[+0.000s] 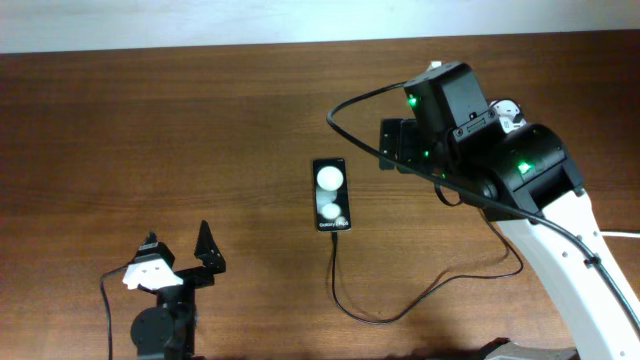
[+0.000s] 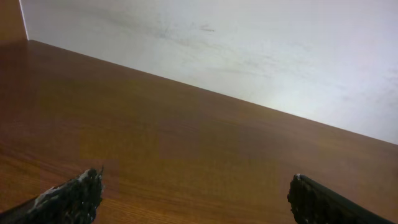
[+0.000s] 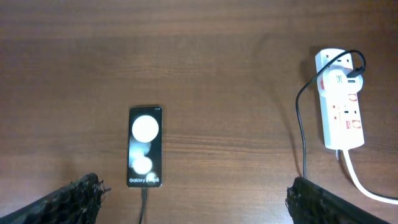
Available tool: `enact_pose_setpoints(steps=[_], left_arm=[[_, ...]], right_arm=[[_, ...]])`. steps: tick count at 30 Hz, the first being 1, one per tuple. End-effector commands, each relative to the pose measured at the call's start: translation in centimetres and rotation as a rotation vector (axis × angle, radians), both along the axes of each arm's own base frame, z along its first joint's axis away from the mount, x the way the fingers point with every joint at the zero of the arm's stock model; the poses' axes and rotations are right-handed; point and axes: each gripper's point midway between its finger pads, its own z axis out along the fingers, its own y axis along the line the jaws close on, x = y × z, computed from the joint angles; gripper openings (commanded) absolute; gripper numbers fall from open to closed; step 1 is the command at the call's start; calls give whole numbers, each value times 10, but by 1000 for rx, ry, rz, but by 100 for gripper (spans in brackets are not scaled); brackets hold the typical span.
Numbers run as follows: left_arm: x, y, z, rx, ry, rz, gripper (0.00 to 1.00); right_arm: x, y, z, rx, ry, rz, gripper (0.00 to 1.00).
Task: Plug charger to phone and switch on socket
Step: 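Move the right gripper over to the white power strip switch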
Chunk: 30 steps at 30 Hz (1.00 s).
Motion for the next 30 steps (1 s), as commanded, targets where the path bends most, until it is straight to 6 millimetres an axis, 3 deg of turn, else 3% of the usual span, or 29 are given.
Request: enact_pose_setpoints(steps=[1,7,8,10,12,14,17,19,21,24,27,30], left_arm=[[0,-1,-3,-3,8,-6,99],[1,-1,1,-1,-9,-4,99],[0,1,-1,42,5,2,99],[1,-20,-5,268,27,-137,99],[2,-20,-8,278,40,-140,99],[2,-20,-10,277,47,-140,99],[2,-20,-10,277,47,-140,99],[2,-20,-10,277,47,-140,99],[2,-20,-10,277,47,-140,99],[2,-20,-10,277,47,-140,99],[2,-20,-10,277,48,-140,99],[2,-20,-10,277,47,-140,99]], right_arm=[[-3,2,4,65,2,-29,91],[-3,1,5,61,1,-31,89],[-4,1,4,58,6,-31,88],[-3,-1,4,53,4,-36,88],[-2,-3,4,58,3,-51,88],[2,-22,3,90,12,-150,82],[8,-60,-1,117,33,-293,54],[7,-93,-5,115,56,-388,42],[9,-122,-5,117,52,-474,40],[17,-181,0,146,-3,-644,46],[24,-196,0,198,-12,-625,46],[29,-209,-19,202,55,-651,46]])
